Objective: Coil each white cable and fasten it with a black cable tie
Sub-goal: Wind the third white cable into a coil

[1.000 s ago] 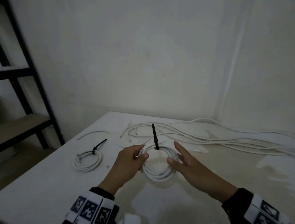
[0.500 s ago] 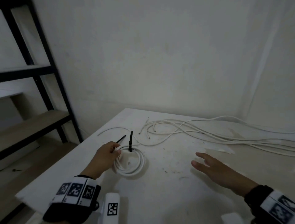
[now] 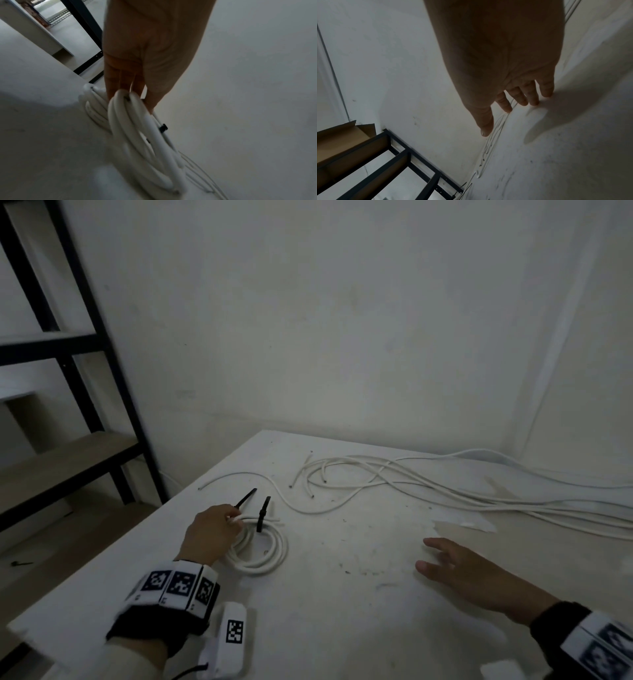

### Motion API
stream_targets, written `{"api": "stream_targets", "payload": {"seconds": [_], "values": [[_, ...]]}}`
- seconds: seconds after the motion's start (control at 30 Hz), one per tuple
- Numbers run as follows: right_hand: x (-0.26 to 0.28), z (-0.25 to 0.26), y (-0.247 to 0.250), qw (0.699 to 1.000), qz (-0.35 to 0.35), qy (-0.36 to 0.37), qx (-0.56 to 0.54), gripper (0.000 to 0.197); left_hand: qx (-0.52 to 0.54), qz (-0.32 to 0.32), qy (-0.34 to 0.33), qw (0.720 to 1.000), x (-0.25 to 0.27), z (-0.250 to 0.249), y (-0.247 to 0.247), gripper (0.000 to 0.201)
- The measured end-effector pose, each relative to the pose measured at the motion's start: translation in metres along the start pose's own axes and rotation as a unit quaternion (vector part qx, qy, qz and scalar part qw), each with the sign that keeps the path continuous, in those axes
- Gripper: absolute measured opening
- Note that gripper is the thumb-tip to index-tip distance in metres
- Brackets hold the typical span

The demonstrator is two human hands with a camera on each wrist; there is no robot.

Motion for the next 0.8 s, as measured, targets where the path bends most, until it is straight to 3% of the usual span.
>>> {"api": "stream_targets", "payload": {"seconds": [0.07,0.13,0.23,0.5,0.67,0.8], "values": [[-0.002,0.0,0.003,1.0,-0.003,0.002,0.014,0.058,-0.024,-0.009,0.008,1.0,0.004,-0.008,-0.001,0.021],[-0.006,-0.002,0.008,0.999,-0.027,0.006,0.024,0.056,-0.052,-0.019,0.003,0.998,0.007,-0.021,-0.003,0.032],[-0.016,-0.007,0.016,0.998,-0.06,0.0,0.012,0.052,-0.098,-0.027,-0.048,0.994,0.009,-0.046,-0.011,0.047],[-0.055,-0.025,0.041,0.989,-0.091,-0.011,0.113,0.059,-0.087,0.03,-0.146,0.985,0.0,-0.097,-0.053,0.04],[-0.08,-0.023,0.046,0.967,-0.076,-0.022,0.241,0.061,-0.096,0.071,-0.159,0.98,-0.009,-0.121,-0.082,0.04],[-0.095,-0.016,0.042,0.961,-0.059,-0.026,0.27,0.065,-0.105,0.111,-0.129,0.98,-0.025,-0.127,-0.096,0.044]]}}
Point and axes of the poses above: each hand's wrist, its own x-axis away from the middle knuckle, its own y-axis out of the back of the hand, z = x × y, the point moved 3 cm from there along -x, towards the middle knuckle, and after that the axes turned 8 degrees about x, right-handed, at the moved point
